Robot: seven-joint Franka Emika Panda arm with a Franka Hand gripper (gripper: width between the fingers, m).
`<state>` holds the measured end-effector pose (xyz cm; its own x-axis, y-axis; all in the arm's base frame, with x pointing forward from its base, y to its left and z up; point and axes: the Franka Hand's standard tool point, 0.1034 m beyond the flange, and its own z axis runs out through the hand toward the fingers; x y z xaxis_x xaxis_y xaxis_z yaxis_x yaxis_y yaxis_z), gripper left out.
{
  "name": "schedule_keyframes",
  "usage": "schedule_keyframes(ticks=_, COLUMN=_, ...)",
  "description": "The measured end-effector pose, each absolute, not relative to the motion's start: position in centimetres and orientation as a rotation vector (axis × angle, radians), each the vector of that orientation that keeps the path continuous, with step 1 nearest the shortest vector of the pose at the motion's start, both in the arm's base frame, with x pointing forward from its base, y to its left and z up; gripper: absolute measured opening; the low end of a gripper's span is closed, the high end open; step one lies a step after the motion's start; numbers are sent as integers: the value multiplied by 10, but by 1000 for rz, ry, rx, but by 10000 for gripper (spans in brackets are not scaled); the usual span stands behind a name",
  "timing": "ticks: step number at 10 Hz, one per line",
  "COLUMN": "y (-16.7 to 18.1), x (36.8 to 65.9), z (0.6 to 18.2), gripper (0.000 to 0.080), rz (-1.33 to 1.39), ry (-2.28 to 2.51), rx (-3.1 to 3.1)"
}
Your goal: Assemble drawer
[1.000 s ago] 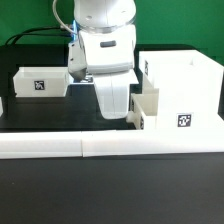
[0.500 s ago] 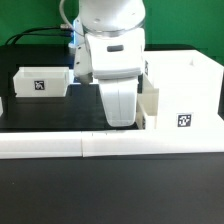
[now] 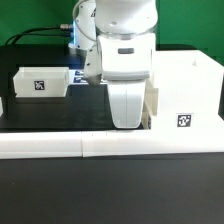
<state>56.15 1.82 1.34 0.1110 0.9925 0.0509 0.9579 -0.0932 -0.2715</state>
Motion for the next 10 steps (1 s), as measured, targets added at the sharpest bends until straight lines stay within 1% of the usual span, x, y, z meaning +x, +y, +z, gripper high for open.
schedule_keyframes(ticks=2, y=-6, x=555, z=11, gripper=649, rz=185, ry=-1955, rx=-2172)
schedule_keyframes(ticks=3, y=-12, x=549, z=14, gripper=649, rz=154, ry=-1965, rx=-2203)
schedule_keyframes(ticks=6, y=-16, x=514, z=19, gripper=649, rz=87, ry=-1943, rx=-2298)
schedule_keyframes(ticks=8, y=-16, x=492, z=19, gripper=649, rz=64, ry=-1951, rx=-2313)
schedule_keyframes(ticks=10, y=-17, x=494, z=18, gripper=649, rz=61, ry=-1951, rx=-2315)
